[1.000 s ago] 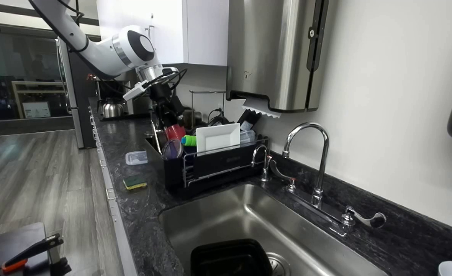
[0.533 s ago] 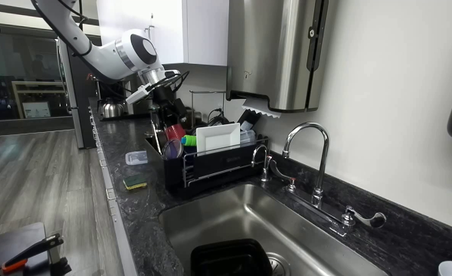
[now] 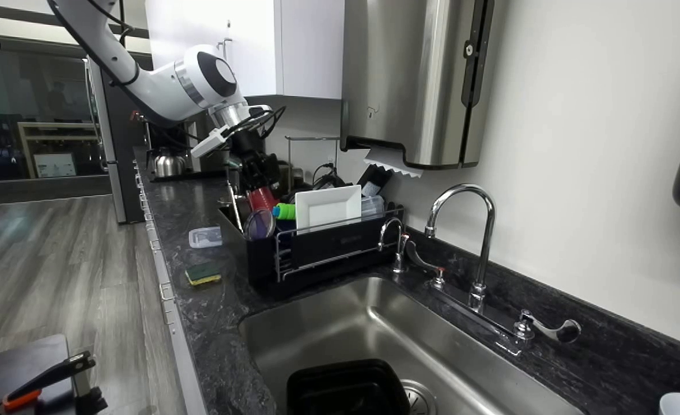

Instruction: Take the pink cup from the dish rack and place it in the sink

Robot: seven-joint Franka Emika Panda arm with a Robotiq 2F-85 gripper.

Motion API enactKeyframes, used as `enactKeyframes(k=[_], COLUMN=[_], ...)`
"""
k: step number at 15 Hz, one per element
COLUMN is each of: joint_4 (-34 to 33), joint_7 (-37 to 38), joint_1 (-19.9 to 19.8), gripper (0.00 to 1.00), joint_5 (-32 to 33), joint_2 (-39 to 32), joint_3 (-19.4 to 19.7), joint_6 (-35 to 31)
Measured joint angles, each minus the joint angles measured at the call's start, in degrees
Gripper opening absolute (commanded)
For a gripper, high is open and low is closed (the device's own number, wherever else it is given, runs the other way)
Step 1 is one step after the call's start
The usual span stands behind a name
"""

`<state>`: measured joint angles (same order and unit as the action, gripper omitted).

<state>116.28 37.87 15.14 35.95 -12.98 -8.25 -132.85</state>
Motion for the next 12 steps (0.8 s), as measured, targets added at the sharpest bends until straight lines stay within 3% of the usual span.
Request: enactKeyframes(k=[3,12], joint_4=[0.00,-0.28], joint_7=[0.00,-0.01], joint_1=[0.00,0.03], gripper=[0.00,0.01], joint_5=[0.08,-0.03], joint_2=[-0.01,0.91], joint_3=[0.00,0.00], joint_6=[0.00,0.01])
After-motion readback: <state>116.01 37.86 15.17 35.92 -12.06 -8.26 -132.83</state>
